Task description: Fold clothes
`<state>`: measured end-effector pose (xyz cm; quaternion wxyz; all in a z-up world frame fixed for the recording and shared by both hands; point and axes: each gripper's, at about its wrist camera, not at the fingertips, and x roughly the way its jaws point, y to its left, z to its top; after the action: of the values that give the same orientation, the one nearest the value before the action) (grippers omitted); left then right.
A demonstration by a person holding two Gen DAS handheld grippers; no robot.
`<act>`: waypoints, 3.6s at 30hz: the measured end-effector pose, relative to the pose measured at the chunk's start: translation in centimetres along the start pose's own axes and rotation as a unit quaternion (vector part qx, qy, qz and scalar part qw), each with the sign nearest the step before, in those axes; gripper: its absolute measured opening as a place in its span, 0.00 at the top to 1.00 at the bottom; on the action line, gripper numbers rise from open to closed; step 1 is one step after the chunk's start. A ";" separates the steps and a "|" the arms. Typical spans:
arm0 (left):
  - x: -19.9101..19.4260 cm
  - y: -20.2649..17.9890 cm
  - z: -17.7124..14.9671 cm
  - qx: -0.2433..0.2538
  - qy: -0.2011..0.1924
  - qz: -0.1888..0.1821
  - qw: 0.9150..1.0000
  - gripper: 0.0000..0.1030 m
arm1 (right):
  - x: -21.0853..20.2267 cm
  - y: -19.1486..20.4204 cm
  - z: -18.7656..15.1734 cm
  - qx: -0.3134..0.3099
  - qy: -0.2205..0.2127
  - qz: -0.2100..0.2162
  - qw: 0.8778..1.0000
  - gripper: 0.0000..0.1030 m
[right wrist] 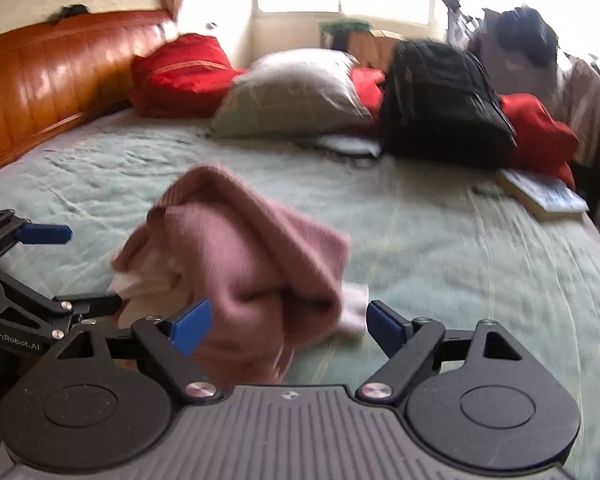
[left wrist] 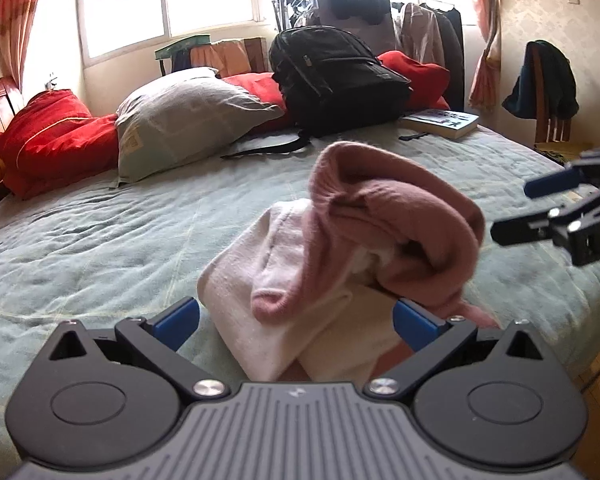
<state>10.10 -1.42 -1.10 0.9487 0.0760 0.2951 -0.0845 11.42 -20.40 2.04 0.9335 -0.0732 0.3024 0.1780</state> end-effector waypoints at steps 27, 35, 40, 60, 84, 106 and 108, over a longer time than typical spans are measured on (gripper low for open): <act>5.3 1.6 1.3 0.003 0.006 -0.037 0.999 0.01 | 8.4 -1.3 5.0 -0.122 0.049 0.066 0.989 0.88; 5.8 3.3 3.0 0.003 0.003 -0.025 1.000 0.01 | 8.7 -3.7 7.0 -0.122 0.044 -0.002 0.992 0.89; 6.4 4.0 4.2 0.018 -0.001 -0.013 1.000 0.01 | 10.1 -5.1 7.6 -0.117 0.059 -0.031 0.991 0.89; 14.2 6.6 9.9 0.064 -0.003 0.074 0.995 0.00 | 19.0 -11.0 11.6 -0.053 0.098 -0.118 0.987 0.89; 7.8 6.4 9.2 0.037 0.017 -0.005 0.999 0.01 | 13.4 -10.3 9.6 0.009 0.101 -0.028 0.994 0.38; 11.6 4.9 5.2 0.067 0.105 0.123 0.985 0.00 | 4.2 -5.8 -0.9 0.062 0.078 -0.036 0.994 0.21; 12.4 5.2 5.1 0.082 0.106 0.144 0.981 0.00 | 4.6 -5.0 -1.0 0.069 0.079 -0.024 0.994 0.18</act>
<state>23.99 1.27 -3.55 0.9047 0.2032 0.3725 0.0374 16.20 -24.00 -1.32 0.9134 -0.0293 0.3855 0.1278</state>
